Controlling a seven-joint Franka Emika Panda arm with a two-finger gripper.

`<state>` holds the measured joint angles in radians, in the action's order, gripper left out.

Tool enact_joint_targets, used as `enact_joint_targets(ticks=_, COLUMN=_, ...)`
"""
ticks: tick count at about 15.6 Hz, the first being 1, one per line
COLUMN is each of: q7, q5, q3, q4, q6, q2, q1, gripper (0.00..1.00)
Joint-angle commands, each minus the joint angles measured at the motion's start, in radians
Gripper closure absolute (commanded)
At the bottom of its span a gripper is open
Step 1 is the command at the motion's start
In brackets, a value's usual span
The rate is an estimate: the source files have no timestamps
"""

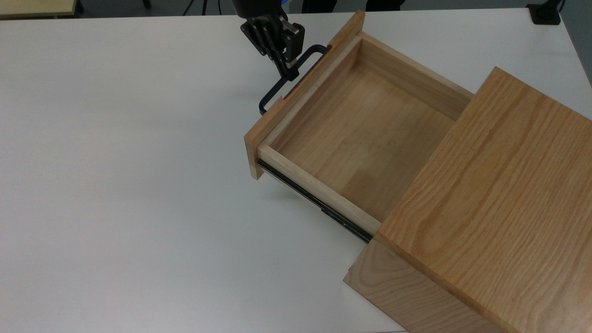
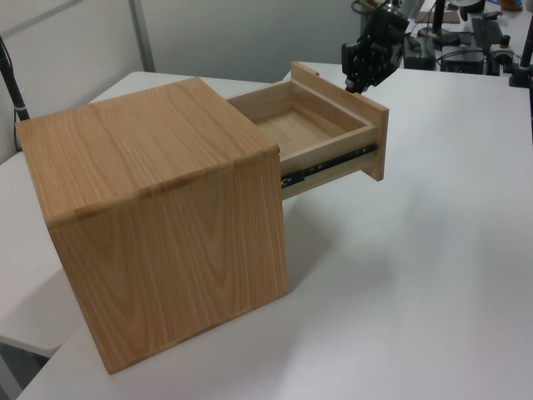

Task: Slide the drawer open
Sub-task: 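Open the gripper and lift it off the handle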

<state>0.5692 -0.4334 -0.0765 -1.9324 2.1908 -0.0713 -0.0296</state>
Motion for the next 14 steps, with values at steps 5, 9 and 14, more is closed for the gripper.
enact_joint_targets(ticks=5, q7=0.021, q5=-0.01, q3=0.04, q4=0.099, q6=-0.141, q2=-0.058, q1=-0.03, gripper=0.0)
enact_joint_targets(ticks=9, q7=0.0, q5=0.076, q3=0.113, q4=0.223, q6=-0.331, q2=-0.059, q1=-0.029, gripper=0.0)
enact_joint_targets(ticks=14, q7=-0.263, q5=0.36, q3=0.106, q4=0.286, q6=-0.633, q2=-0.059, q1=-0.01, gripper=0.0)
